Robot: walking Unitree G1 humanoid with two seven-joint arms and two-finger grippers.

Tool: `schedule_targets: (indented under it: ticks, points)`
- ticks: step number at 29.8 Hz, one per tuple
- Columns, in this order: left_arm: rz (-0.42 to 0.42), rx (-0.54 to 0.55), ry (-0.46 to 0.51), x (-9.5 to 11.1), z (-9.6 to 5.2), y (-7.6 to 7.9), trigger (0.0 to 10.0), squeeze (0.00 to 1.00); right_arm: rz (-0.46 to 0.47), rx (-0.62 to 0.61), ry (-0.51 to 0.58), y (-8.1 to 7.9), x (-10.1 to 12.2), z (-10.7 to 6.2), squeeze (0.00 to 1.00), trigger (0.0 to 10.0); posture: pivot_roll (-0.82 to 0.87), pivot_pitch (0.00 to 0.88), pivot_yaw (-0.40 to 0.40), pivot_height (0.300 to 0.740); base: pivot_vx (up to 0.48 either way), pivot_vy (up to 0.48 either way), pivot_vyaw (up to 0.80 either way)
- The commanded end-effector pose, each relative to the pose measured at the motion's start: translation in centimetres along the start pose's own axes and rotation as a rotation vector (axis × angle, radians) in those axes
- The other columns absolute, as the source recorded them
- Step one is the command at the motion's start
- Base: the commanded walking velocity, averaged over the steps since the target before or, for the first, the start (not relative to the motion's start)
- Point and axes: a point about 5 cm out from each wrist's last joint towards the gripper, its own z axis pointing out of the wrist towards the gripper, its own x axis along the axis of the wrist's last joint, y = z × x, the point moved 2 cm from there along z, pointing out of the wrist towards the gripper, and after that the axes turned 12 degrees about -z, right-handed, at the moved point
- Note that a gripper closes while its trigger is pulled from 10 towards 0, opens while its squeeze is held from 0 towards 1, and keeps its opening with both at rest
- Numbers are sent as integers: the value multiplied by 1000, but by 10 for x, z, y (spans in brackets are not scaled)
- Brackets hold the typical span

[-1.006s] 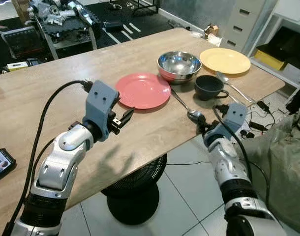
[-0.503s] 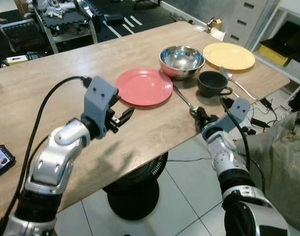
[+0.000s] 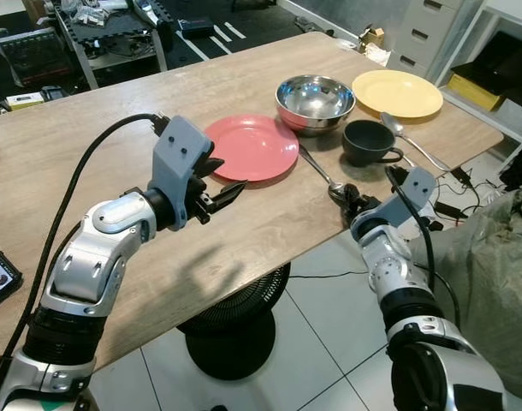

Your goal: Setting the table

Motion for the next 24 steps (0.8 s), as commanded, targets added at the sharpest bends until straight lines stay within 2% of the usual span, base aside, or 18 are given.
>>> schedule_targets:
  ticks: [1,8,15,17,19,20,21,22,23,24]
  points:
    - [-8,-10,-17,-6,-1,2,10000,0,-2,7,-116,-1,-28,-4,0,0,91,180,83,740,0,0,0]
    - [-17,-2,-13,-7,-1,1,10000,0,-2,36,-146,-4,-34,-5,0,0,88,179,80,740,0,0,0]
    - [-21,4,-10,-9,2,1,10000,0,36,38,-112,-3,-26,-4,0,0,77,170,81,740,0,0,0]
    - [-22,7,-8,-9,2,1,10000,0,37,32,-92,-2,-22,-3,0,0,69,164,81,740,0,0,0]
    - [-25,14,-2,-9,3,0,10000,0,48,27,-25,1,-9,-3,0,0,62,158,81,740,0,0,0]
    - [-27,17,2,-9,4,0,10000,0,25,31,36,2,3,-5,0,0,59,153,80,740,0,0,0]
    - [-27,17,2,-9,4,0,10000,0,25,31,36,2,3,-5,0,0,59,153,80,740,0,0,0]
    - [-30,20,6,-9,4,0,10000,0,-12,48,100,1,15,-8,0,4392,56,150,81,740,0,0,0]
    - [-30,20,6,-9,4,0,10000,0,-12,48,100,1,15,-8,0,4392,56,150,81,740,0,0,0]
    - [-31,22,8,-9,4,0,10000,0,-58,73,158,-2,26,-13,0,10000,51,147,83,740,0,0,0]
